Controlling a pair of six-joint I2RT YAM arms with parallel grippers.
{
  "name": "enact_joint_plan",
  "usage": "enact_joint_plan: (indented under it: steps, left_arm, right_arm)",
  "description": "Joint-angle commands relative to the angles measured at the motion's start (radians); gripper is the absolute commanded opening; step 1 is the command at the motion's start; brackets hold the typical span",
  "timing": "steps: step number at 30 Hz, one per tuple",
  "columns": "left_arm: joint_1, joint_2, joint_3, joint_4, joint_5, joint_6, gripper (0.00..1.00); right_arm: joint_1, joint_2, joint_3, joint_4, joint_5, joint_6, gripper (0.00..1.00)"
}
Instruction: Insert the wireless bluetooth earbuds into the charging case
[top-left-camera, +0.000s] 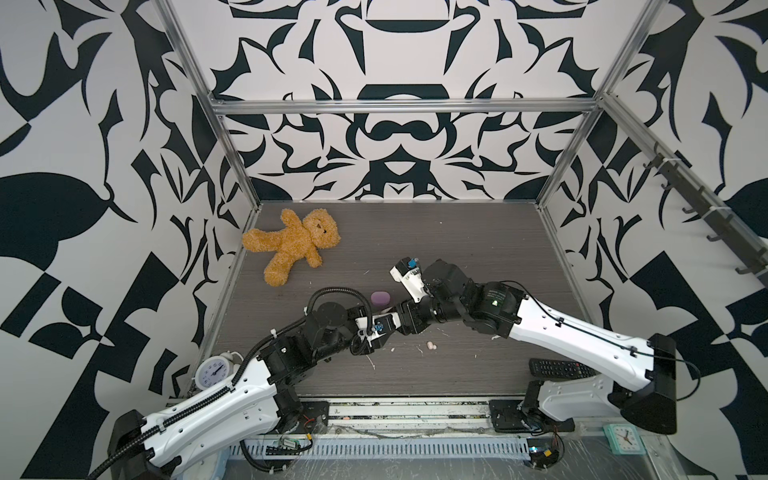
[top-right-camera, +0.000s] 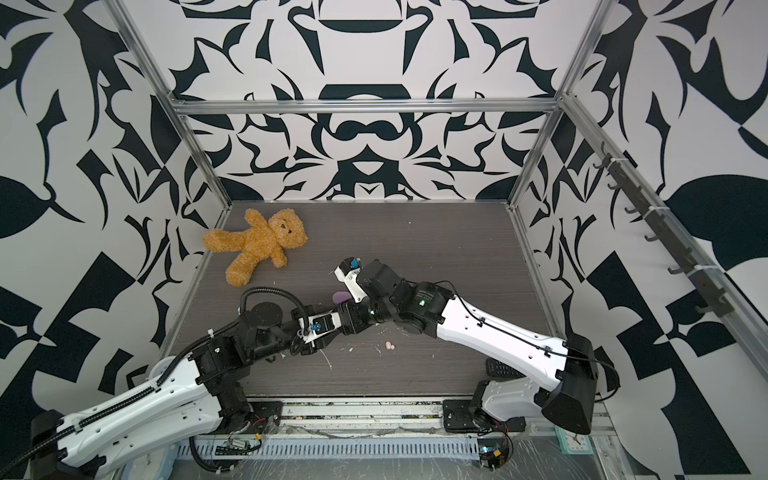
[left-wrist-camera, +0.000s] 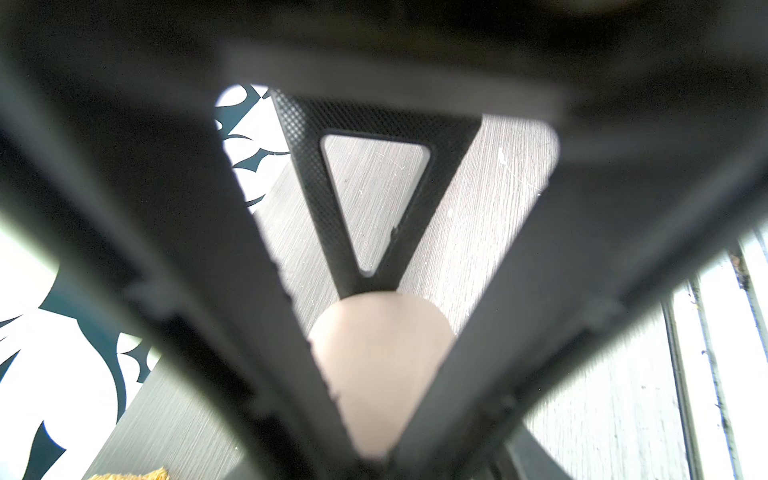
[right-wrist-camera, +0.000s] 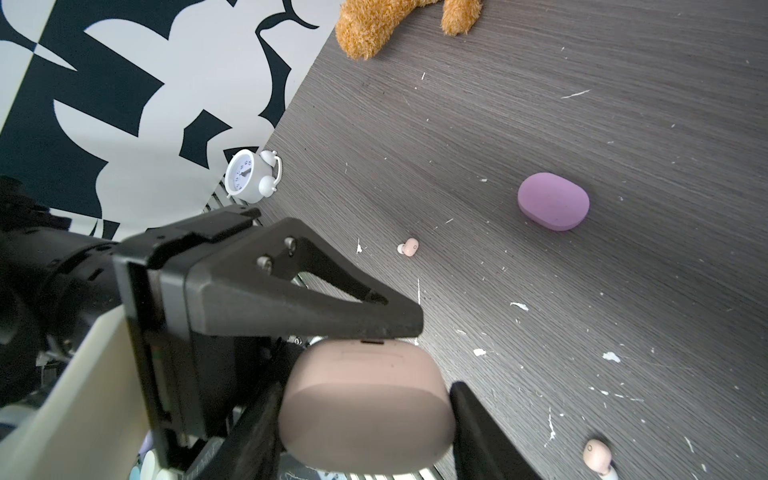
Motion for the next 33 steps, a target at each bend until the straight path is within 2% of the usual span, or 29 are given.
enact_joint_plan:
  steps: [1,25,33]
  left_arm:
    - [-0.003,0.0,-0.002,0.011,-0.001,0.014,0.53]
    - [-0.003,-0.011,-0.007,0.023,0.009,0.0,0.53]
    - [-0.003,-0.009,-0.003,0.02,0.011,0.0,0.51]
  right_arm:
    - [0.013,-0.019,0.001,0.064,-0.023,0.013,0.0]
    - [0.021,-0.016,-0.025,0.134,-0.033,0.052,0.0]
    - [0.025,-0.015,-0.026,0.139,-0.03,0.055,0.0]
